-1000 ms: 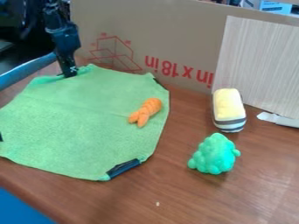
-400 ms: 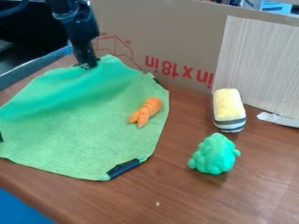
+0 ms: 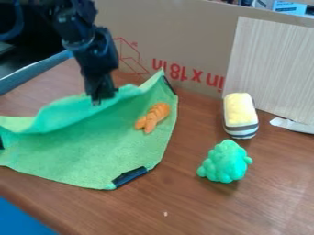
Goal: Fold the cloth from top left to bottom right
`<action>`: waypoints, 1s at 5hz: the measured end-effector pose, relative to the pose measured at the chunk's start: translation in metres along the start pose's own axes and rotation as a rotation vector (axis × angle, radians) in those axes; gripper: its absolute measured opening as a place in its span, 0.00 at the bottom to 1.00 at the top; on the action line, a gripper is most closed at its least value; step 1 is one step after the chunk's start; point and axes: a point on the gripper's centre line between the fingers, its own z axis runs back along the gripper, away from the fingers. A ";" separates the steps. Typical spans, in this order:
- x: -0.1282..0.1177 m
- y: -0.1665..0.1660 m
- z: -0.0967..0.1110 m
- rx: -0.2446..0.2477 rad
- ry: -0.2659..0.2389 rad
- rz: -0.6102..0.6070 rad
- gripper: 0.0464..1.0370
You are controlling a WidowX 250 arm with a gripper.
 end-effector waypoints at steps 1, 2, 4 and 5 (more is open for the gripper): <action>0.003 -0.032 0.001 -0.010 0.020 -0.038 0.01; 0.007 -0.051 0.001 -0.014 0.018 -0.038 0.01; 0.026 -0.073 0.018 -0.030 -0.028 -0.022 0.01; 0.038 -0.082 0.017 -0.030 -0.037 -0.002 0.03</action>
